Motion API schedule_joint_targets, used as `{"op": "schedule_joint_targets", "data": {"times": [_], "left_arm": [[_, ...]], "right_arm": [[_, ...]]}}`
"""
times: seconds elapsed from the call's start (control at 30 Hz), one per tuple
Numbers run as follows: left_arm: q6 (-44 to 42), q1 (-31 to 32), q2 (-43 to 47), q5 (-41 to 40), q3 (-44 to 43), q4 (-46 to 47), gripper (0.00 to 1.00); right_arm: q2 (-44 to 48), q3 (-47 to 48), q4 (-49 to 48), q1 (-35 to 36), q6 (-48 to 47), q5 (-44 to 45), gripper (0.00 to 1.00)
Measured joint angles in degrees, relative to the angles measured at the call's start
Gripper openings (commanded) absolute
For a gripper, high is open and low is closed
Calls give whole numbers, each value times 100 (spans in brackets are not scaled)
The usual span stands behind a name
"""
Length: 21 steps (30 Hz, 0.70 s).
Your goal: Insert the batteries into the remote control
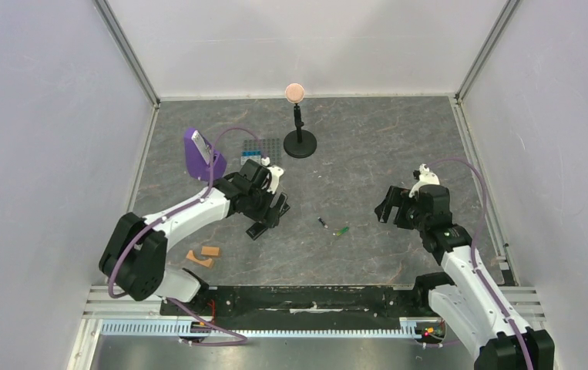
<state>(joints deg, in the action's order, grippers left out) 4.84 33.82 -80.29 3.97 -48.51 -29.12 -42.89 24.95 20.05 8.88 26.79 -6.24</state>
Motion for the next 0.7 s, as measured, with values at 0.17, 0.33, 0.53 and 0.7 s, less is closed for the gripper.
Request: {"op": "schedule_joint_targets", "data": {"times": [0.17,0.33,0.53,0.7], "left_arm": [[-243,63,-520,7,-162,96,87],[-315,160,-960,-157,-337,136,76],[-461,284,-1394,-398,-538,142,62],[-498,328,-1602,-444,-752,33,42]], "right_arm": [[-210,-7,-66,0,-76,-50,90],[-260,-7,-107,0,-107,-85,89],[-260,-7,-116,0,-107,-103,90],[-251,-7,-116,0,-105,-105,90]]}}
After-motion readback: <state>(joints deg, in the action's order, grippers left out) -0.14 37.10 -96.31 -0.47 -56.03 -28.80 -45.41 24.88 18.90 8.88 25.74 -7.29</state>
